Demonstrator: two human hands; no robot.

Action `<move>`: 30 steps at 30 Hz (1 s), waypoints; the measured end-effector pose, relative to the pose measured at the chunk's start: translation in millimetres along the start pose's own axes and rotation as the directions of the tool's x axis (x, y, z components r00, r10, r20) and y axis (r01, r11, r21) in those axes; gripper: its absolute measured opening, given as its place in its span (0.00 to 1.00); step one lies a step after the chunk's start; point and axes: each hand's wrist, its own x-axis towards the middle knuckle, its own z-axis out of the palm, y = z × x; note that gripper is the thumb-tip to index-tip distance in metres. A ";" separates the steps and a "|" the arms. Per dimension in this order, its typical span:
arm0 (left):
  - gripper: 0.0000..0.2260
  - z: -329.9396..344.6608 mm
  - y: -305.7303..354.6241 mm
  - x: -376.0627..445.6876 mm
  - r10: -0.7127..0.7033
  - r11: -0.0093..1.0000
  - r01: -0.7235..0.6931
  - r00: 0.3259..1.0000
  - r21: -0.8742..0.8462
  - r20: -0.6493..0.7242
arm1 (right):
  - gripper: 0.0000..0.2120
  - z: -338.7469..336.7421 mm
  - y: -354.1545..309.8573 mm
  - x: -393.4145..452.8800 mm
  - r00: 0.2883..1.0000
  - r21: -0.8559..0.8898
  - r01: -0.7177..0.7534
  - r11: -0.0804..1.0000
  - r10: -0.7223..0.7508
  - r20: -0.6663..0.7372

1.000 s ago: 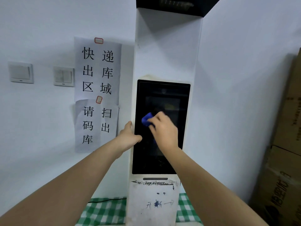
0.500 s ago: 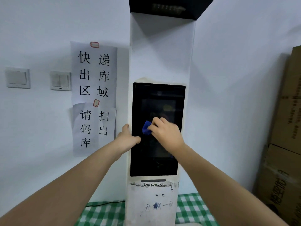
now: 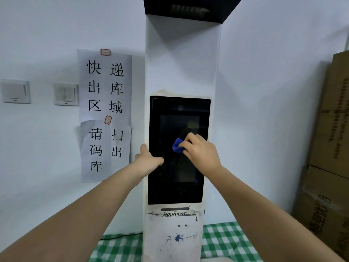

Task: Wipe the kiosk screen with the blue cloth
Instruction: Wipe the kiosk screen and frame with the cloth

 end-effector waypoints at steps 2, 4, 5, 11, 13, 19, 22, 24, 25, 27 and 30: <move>0.40 2.5 2.8 -1.5 -0.006 1.000 0.006 1.000 0.010 -0.003 | 0.06 -9.1 7.1 9.4 0.981 0.066 -0.189 0.980 0.192 -0.034; 0.40 3.6 4.7 -1.8 -0.005 1.000 0.005 1.000 0.022 0.001 | 0.07 -15.9 11.3 17.4 0.847 0.250 -0.498 0.831 0.527 -0.065; 0.40 3.9 5.1 -1.9 -0.006 1.000 0.006 1.000 0.029 0.002 | 0.08 -16.3 11.4 17.8 0.778 0.317 -0.576 0.753 0.625 -0.071; 0.40 7.3 6.5 -2.6 -0.005 0.996 0.007 1.000 0.086 -0.023 | 0.08 -1.7 2.5 -22.1 0.971 0.093 -0.227 0.969 0.232 -0.049; 0.41 8.1 7.4 -4.2 -0.009 0.995 0.011 1.000 0.101 -0.025 | 0.09 -2.5 15.1 -23.5 0.998 -0.014 -0.056 0.998 0.056 -0.001; 0.41 7.1 7.7 -6.6 -0.021 0.993 0.023 1.000 0.118 -0.016 | 0.09 -20.0 26.6 8.9 0.839 0.196 -0.514 0.835 0.537 -0.089; 0.41 8.0 7.6 -6.7 -0.017 0.992 0.020 0.999 0.121 -0.028 | 0.08 -12.1 14.6 -10.3 0.860 0.215 -0.479 0.851 0.504 -0.082; 0.41 9.2 7.4 -6.9 -0.013 0.993 0.017 0.999 0.121 -0.034 | 0.07 -3.8 11.5 -30.1 0.913 0.155 -0.391 0.907 0.403 -0.055; 0.42 9.2 7.2 -6.9 -0.011 0.992 0.015 0.999 0.122 -0.033 | 0.06 -1.7 12.6 -36.9 0.941 0.111 -0.332 0.937 0.337 -0.036; 0.42 9.4 6.5 -7.4 -0.016 0.993 0.019 1.000 0.119 -0.025 | 0.07 -2.7 20.4 -39.0 0.978 0.026 -0.207 0.978 0.207 -0.004; 0.42 8.6 6.2 -6.9 -0.020 0.994 0.023 1.000 0.109 -0.021 | 0.05 -14.1 30.1 -17.2 0.959 0.043 -0.281 0.959 0.282 -0.027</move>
